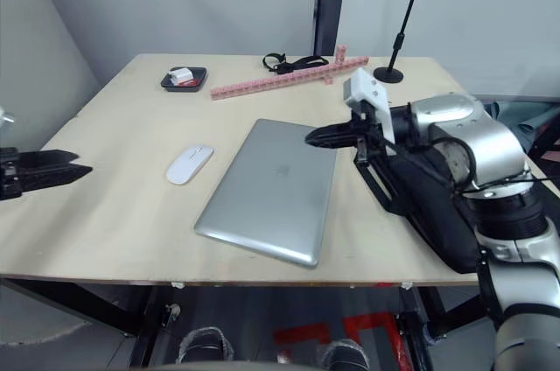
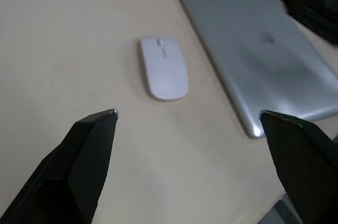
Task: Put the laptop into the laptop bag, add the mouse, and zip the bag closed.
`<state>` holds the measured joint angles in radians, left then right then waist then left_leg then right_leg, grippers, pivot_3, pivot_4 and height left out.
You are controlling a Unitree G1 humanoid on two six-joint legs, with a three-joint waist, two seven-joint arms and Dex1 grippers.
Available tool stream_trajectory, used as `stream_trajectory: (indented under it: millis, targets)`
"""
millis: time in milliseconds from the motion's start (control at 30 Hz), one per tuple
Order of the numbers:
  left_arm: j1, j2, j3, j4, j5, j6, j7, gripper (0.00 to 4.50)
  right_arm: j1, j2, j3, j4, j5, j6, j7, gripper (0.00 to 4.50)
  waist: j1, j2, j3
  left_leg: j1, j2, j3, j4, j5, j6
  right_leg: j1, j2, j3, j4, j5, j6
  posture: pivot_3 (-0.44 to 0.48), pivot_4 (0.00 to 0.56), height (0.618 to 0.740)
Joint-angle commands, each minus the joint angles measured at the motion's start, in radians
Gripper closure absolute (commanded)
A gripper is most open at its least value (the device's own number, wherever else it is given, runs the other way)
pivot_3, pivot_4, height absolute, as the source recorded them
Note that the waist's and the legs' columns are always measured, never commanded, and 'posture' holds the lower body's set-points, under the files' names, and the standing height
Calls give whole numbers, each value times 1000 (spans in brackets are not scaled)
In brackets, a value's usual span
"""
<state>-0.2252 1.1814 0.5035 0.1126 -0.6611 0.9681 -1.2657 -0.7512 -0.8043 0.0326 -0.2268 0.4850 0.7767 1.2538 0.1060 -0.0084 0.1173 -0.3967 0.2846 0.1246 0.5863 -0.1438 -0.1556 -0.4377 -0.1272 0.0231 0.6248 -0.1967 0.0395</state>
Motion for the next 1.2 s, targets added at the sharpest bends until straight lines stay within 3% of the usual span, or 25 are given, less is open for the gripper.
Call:
stream_trajectory:
  millis: [33,400,667,1200]
  targets:
    - [-67,-29,-24,-56,-90,107,37,0,36,-17,7,-63,10,2,-27,4482,-1,0,0,0,0,0,0,0,0,0,0,0,0,0,0,0,150,740]
    - [-201,-186,-209,-39,-135,205,127,0,144,-22,17,-98,9,7,-100,4482,-9,0,0,0,0,0,-1,1,-2,0,0,0,0,0,0,0,150,740]
    - [-368,-370,-349,92,-50,154,234,0,247,-58,88,36,-174,-176,-154,4482,1,0,-1,1,-1,-1,0,1,-2,4,-1,0,0,0,1,0,150,740]
    - [-533,-533,-548,387,157,-1,214,0,254,54,228,259,-427,-314,-298,4482,-6,0,-1,0,-2,-2,-1,3,-4,4,-1,0,-3,2,3,0,150,740]
